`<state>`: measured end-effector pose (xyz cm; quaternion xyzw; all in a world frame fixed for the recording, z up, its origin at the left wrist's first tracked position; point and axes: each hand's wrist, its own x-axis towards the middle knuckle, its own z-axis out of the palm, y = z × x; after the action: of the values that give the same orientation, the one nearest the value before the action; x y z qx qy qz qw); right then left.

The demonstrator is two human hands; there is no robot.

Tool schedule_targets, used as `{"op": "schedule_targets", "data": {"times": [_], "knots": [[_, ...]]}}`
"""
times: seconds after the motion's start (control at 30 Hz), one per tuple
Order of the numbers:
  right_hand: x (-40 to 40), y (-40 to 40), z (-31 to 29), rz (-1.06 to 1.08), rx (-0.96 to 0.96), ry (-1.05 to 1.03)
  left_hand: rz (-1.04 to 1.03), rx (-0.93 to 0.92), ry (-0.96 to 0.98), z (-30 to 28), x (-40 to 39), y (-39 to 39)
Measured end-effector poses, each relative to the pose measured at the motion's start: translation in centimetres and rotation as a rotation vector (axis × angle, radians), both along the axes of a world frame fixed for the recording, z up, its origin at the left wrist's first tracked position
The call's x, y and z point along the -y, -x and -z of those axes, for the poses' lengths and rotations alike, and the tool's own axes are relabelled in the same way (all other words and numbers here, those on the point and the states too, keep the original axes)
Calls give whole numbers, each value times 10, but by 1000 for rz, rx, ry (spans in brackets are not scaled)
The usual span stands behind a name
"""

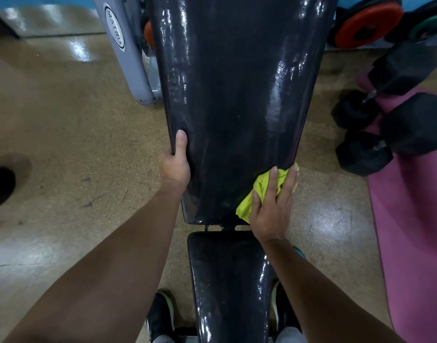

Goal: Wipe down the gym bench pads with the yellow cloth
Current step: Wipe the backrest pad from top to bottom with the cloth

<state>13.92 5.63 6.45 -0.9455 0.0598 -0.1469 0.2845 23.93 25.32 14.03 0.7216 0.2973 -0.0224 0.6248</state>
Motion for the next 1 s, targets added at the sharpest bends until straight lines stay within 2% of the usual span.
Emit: {"op": "schedule_targets", "data": {"times": [0.07,0.13,0.33,0.53,0.67,0.73,0.9,1.0], "knots": [[-8,-6,-8,62,5,-57,-15,7,-2,0,2,0],[-21,-13,-14,70,48,-25,-11,22,-2,1,3,0],[-14,-1,2,-122,47,154,-16,39,-3,-1,3,-1],[-12,-8,-5,31,37,32,-21,39,-34,2,3,0],[-14,0,2,-122,30,162,-19,45,-15,2,3,-2],[-3,4,7,-132,30,198,-21,53,-25,2,3,-3],[-17,-1,-5,-31,19,120,-34,57,-22,3,5,-2],[-30,3,-1,-151,32,145,-37,60,-21,4,4,-3]]}}
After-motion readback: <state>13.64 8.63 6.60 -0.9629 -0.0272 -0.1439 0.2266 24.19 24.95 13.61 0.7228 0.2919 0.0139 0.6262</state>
